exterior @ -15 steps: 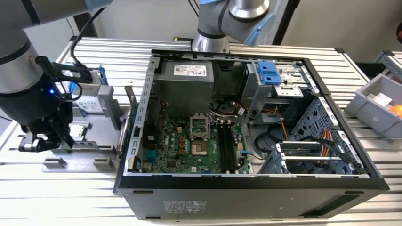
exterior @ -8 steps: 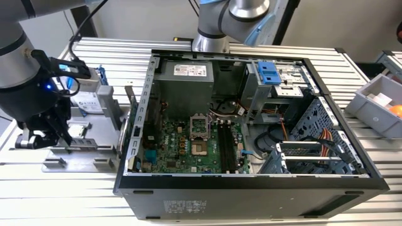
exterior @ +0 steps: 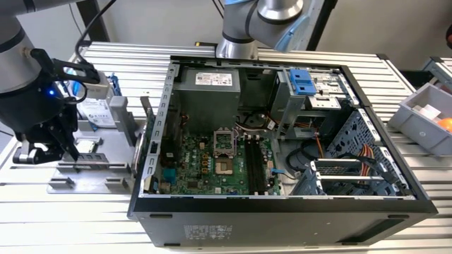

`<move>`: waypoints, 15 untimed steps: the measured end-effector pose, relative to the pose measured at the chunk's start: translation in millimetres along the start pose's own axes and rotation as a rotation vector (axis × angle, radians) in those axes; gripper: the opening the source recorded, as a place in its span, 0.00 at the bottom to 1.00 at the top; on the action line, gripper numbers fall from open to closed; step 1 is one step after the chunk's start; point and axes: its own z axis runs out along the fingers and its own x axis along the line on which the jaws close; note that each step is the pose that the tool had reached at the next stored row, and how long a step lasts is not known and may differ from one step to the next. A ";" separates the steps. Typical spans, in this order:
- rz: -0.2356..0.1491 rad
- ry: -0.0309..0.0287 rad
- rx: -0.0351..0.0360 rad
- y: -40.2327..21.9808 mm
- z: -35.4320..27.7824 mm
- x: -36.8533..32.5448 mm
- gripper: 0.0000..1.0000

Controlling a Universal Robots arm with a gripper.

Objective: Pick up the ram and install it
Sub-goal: 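Pick up the ram and move it above insertion slot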

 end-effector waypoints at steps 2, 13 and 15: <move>0.000 0.0001 0.0000 0.0 -1.8 0.0 0.00; 0.000 0.0012 0.0002 0.2 -11.6 -0.5 0.00; 0.000 0.0013 0.0001 0.3 -13.4 -0.5 0.00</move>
